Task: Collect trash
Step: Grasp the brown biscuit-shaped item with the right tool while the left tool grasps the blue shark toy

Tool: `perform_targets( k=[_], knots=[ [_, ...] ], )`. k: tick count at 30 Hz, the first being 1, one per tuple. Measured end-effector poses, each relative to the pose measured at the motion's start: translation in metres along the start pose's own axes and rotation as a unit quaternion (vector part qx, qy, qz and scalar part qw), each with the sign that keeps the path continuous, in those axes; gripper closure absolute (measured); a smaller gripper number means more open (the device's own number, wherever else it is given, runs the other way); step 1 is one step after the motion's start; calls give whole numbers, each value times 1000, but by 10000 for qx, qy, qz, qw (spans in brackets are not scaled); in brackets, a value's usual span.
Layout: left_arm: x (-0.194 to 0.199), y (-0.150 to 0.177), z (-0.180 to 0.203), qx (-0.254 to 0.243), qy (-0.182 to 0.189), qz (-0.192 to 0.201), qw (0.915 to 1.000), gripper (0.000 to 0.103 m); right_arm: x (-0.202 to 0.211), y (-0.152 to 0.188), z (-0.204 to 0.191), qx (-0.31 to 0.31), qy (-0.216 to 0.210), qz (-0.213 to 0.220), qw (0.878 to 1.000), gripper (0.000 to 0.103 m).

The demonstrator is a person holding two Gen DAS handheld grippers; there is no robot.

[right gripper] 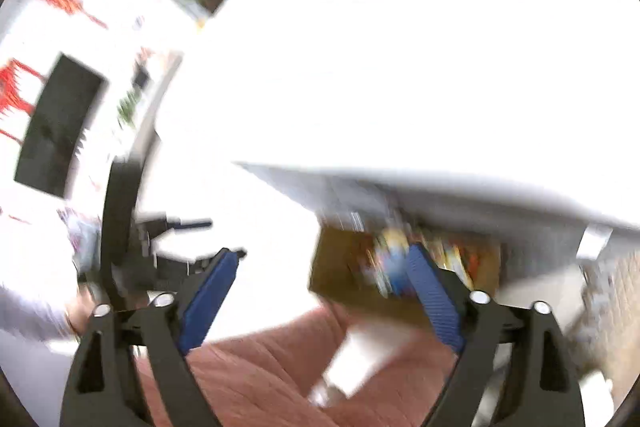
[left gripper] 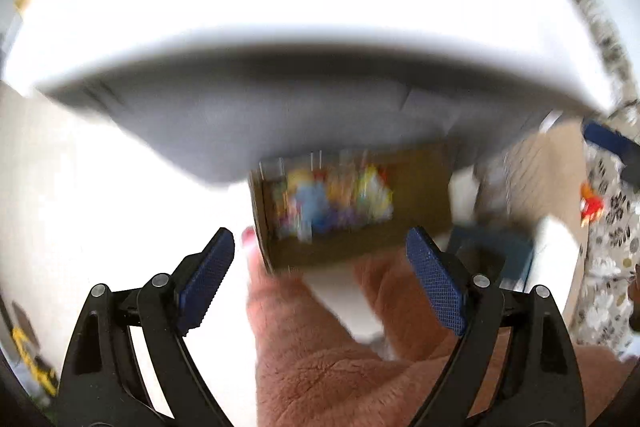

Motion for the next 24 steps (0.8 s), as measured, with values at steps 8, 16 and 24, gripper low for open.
perform_targets(
  k=[8,16,24],
  knots=[
    [78,-77,8,-138,-266,1709,9848,13,-17,-177,89,447,1898,1562,9683,6],
    [68,-87,7,519,-201,1759,9828,13,-85,-273,215,-569,3140,1325,9384,26],
    [57,-93,4,326,-310,1633,9856,13,-83,-267,213,-426,2890,1207,9487,58]
  ],
)
Point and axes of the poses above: each gripper's, at about its wrist camera, not at the fingertips, and x roughly against the way its jaws point, z to its right, y to its underside, the point moved 6 cm from there along -x, roughly the way its jaws point, and after that the axes turned 11 degrees about z, right-handed, at the moved point
